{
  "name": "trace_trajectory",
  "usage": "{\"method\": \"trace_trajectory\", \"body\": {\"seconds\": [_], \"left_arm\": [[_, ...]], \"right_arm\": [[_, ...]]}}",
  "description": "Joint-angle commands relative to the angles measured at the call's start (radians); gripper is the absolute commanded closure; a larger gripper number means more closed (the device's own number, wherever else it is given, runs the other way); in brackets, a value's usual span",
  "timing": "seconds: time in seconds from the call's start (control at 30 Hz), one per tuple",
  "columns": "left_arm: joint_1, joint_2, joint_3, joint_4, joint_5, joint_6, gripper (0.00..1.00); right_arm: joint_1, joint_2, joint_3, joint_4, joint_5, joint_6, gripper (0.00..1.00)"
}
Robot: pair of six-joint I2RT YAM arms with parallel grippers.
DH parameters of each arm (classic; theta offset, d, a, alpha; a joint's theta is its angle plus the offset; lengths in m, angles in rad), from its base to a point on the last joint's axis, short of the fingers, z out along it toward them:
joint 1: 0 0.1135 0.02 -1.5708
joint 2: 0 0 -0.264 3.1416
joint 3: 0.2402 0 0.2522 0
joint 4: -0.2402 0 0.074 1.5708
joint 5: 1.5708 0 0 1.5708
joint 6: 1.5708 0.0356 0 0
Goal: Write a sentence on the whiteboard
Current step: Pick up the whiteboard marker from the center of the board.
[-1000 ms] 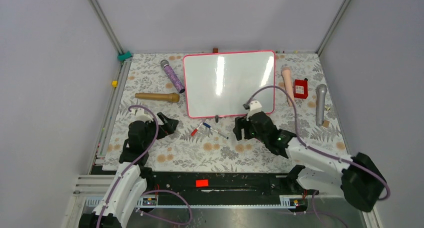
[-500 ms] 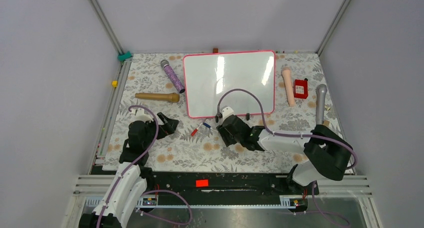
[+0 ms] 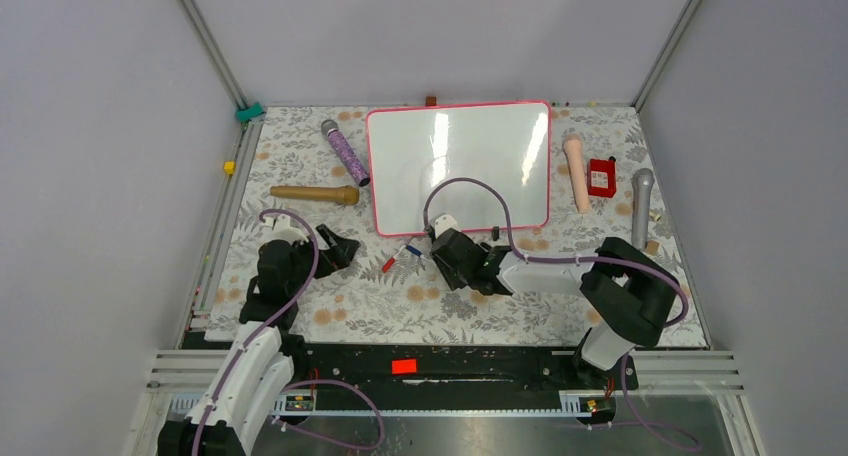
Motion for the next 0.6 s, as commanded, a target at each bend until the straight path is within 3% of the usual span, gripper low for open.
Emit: {"method": "trace_trajectory", "body": {"seconds": [0.0,0.13,0.2,0.4,0.57], "left_arm": [[-0.003,0.016,0.017,0.064,0.034,0.014,0.03],[-0.003,0.023,0.014,0.079,0.056,0.012,0.05],[-0.003,0.037,0.009,0.106,0.089,0.006,0.07],[-0.003,0.119,0.051,0.109,0.194,-0.065,0.13],[-0.071,0.191,-0.004,0.351,0.313,-0.313,0.25]], "right_arm": [[0.006,0.021,0.041,-0.033,0.013,0.007,0.62],[0.006,0.025,0.063,-0.063,0.009,0.007,0.93],[0.006,-0.004,0.056,-0.089,0.004,0.014,1.00],[0.006,-0.182,-0.029,-0.149,-0.068,0.021,1.00],[0.006,-0.324,-0.069,-0.219,-0.173,0.021,1.00]]}}
